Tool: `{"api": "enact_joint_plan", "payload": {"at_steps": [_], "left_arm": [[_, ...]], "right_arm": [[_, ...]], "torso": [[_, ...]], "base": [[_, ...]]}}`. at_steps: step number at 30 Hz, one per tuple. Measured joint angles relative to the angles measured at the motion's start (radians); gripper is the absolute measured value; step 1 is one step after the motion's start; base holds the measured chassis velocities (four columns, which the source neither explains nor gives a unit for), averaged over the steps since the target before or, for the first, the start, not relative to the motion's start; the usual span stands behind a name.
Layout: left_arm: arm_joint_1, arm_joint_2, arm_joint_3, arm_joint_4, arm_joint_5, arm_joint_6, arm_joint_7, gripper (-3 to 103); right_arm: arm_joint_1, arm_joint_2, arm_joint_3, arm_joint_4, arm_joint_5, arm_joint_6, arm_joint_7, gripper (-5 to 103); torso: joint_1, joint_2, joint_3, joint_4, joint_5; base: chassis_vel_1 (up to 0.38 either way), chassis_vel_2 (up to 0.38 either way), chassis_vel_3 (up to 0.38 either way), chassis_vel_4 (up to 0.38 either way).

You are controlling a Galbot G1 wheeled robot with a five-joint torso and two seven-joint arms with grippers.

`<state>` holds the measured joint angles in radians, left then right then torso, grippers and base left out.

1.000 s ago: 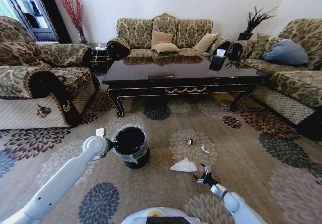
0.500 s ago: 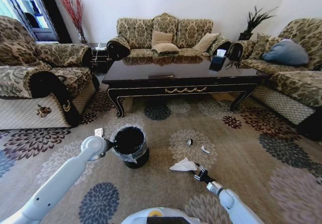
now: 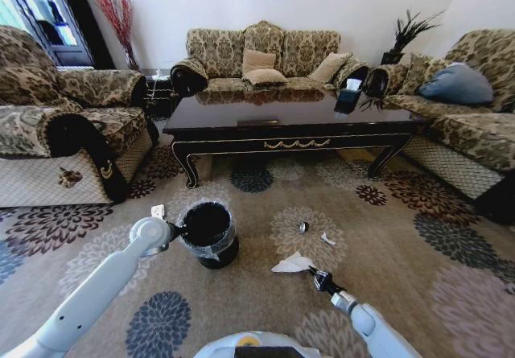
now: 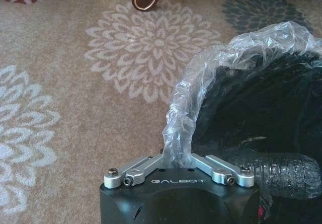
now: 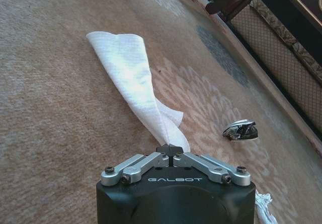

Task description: Move to the front of the table and pick up the trash from the floor, then place it into the trash bin.

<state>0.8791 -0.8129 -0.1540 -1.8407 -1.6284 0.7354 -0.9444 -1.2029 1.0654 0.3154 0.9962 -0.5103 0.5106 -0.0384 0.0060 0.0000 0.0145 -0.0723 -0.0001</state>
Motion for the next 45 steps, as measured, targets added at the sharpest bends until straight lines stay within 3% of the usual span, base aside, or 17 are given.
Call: {"api": "enact_joint_plan", "payload": {"at_steps": [10, 17, 24, 29, 33, 39, 43, 45], "left_arm": [[0.024, -0.012, -0.001, -0.017, 0.010, 0.000, 0.003, 0], [0.017, -0.044, 0.045, -0.008, 0.050, 0.000, 0.013, 0], [-0.016, -0.098, 0.092, -0.005, 0.056, 0.000, 0.014, 0], [-0.036, -0.124, 0.120, 0.008, 0.062, 0.000, 0.012, 0], [-0.081, -0.165, 0.174, 0.024, 0.067, 0.000, 0.005, 0], [-0.131, -0.215, 0.235, 0.051, 0.068, 0.000, 0.000, 0], [-0.202, -0.253, 0.330, 0.095, 0.064, 0.000, -0.012, 0], [-0.269, -0.292, 0.426, 0.145, 0.063, 0.000, -0.023, 0]], "right_arm": [[-0.046, -0.038, 0.024, 0.094, 0.009, -0.010, 0.005, 0], [-0.168, -0.182, 0.126, 0.392, 0.022, -0.028, 0.014, 0], [-0.245, -0.330, 0.290, 0.649, -0.053, 0.020, 0.029, 0], [-0.284, -0.390, 0.379, 0.758, -0.055, 0.024, 0.033, 0], [-0.360, -0.455, 0.491, 0.891, -0.042, 0.025, 0.034, 0], [-0.386, -0.506, 0.524, 0.992, -0.017, 0.008, 0.034, 0], [-0.406, -0.518, 0.548, 1.040, -0.007, -0.008, 0.043, 0], [-0.421, -0.520, 0.572, 1.065, -0.004, -0.011, 0.046, 0]], "torso": [[0.000, 0.000, 0.000, 0.0001, 0.0004], [0.000, 0.000, 0.000, 0.0003, -0.0002], [0.000, 0.000, 0.000, 0.0002, 0.0003], [0.000, 0.000, 0.000, 0.0004, 0.0001], [0.000, 0.000, 0.000, -0.0003, 0.0001], [0.000, 0.000, 0.000, 0.0007, 0.0003], [0.000, 0.000, 0.000, 0.0000, 0.0002], [0.000, 0.000, 0.000, -0.0006, 0.0003]], "base": [[0.000, 0.000, 0.000, 0.000], [0.000, 0.000, 0.000, 0.000], [0.000, 0.000, 0.000, 0.000], [0.000, 0.000, 0.000, 0.000], [0.000, 0.000, 0.000, 0.000], [0.000, 0.000, 0.000, 0.000], [0.000, 0.000, 0.000, 0.000], [0.000, 0.000, 0.000, 0.000]]}}
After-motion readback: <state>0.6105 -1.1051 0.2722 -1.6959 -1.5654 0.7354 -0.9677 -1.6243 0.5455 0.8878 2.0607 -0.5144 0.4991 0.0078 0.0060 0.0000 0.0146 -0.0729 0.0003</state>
